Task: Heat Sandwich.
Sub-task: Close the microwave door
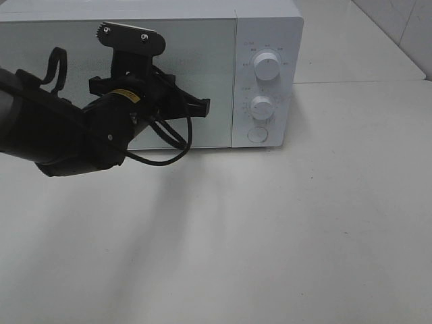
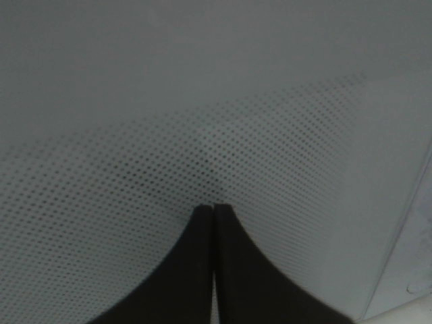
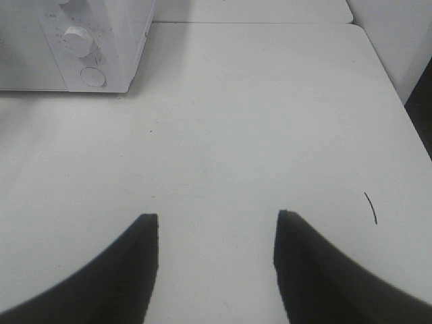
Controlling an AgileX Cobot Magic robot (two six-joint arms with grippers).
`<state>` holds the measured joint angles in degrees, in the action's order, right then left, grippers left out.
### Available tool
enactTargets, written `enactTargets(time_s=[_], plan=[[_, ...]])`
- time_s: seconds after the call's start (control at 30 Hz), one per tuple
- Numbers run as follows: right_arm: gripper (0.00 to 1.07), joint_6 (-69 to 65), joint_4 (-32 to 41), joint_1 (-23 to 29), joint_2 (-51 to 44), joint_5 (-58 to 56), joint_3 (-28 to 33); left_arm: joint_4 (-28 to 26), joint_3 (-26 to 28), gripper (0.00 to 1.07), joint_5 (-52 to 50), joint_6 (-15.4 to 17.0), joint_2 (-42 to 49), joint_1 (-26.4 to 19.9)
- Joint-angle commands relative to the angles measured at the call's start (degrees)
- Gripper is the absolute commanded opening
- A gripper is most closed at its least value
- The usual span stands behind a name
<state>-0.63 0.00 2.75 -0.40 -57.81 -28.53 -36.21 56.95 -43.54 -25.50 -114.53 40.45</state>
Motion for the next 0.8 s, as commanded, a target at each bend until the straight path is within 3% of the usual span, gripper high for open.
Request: enactTargets(time_s=[0.03,0.8], plan=[[0.52,0.63,0.00,-0.29,-1.38,0.69,-0.06,-2.52,2.52,0.00,-6.82,-0.40,-0.40,-2.35],[0.52,0.63,0.00,-0.29,-1.38,0.69,-0.06,-1.83,2.52,0.00,-4.64,-0.34,0.00,-2.35]])
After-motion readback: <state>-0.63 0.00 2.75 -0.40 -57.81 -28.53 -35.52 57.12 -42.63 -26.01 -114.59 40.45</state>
